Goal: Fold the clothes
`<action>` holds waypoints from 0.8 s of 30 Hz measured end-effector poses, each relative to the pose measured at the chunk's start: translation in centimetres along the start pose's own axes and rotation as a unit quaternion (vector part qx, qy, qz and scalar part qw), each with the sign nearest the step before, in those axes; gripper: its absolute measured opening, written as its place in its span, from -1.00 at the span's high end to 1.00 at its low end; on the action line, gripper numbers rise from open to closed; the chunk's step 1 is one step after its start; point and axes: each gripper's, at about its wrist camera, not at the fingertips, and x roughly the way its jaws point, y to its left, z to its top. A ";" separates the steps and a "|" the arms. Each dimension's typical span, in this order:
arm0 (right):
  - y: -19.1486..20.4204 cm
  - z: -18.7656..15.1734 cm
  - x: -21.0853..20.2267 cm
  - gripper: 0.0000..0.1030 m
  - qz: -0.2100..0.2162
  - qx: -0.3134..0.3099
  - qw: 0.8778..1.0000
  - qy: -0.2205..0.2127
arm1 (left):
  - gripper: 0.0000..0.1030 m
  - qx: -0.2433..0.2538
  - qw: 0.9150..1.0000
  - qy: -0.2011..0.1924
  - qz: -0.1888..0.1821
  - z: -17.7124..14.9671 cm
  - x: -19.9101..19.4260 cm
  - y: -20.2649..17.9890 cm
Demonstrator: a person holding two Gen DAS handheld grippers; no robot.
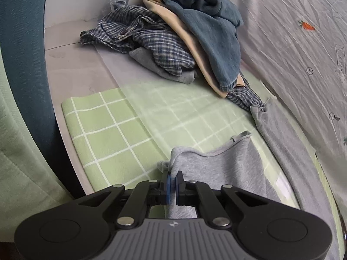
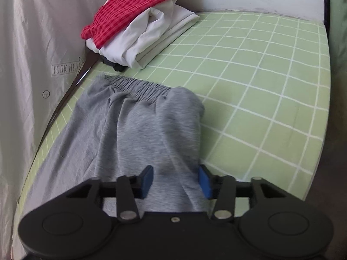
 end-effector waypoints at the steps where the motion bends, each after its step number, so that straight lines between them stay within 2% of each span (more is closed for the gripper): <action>1: -0.3 0.0 -0.1 0.27 0.001 -0.001 1.000 0.000 | 0.91 0.000 1.000 0.002 0.001 -0.1 0.1 0.1; 3: -0.4 0.1 0.0 0.63 -0.007 -0.015 1.000 0.003 | 0.92 -0.009 1.000 0.009 -0.006 -0.2 0.4 0.4; 4: -0.5 0.3 0.0 0.72 -0.010 -0.019 1.000 0.006 | 0.92 -0.017 1.000 0.012 -0.011 -0.3 0.6 0.6; 5: -0.6 0.4 0.1 0.93 -0.012 -0.022 1.000 0.009 | 0.93 -0.026 0.999 0.014 -0.014 -0.3 0.7 0.8; 6: -1.0 0.4 -0.2 0.97 0.003 -0.007 1.000 0.005 | 0.93 -0.037 0.999 0.014 -0.019 -0.3 0.7 1.0; 8: -1.8 0.5 -0.7 0.98 0.033 0.023 0.999 -0.004 | 0.94 -0.060 0.998 0.002 -0.035 -0.1 0.1 1.2; 10: -2.5 0.9 -2.8 0.98 0.084 0.064 0.994 -0.040 | 0.95 -0.086 0.995 -0.018 -0.056 0.6 -1.1 1.4; 13: -3.3 1.7 -5.8 0.98 0.150 0.112 0.978 -0.086 | 0.95 -0.112 0.989 -0.050 -0.085 2.1 -3.5 1.2; 16: -3.6 2.9 -8.7 0.98 0.204 0.138 0.962 -0.119 | 0.96 -0.117 0.983 -0.081 -0.115 3.9 -6.2 0.1; 20: -2.8 4.3 -11.6 0.98 0.257 0.159 0.941 -0.154 | 0.96 -0.128 0.970 -0.131 -0.163 6.2 -10.2 -1.7; 22: -2.6 4.6 -12.7 0.98 0.285 0.180 0.926 -0.174 | 0.96 -0.136 0.962 -0.151 -0.183 7.1 -11.8 -2.3; 24: -2.4 4.7 -13.1 0.98 0.296 0.187 0.917 -0.190 | 0.96 -0.138 0.960 -0.160 -0.185 7.5 -12.2 -2.8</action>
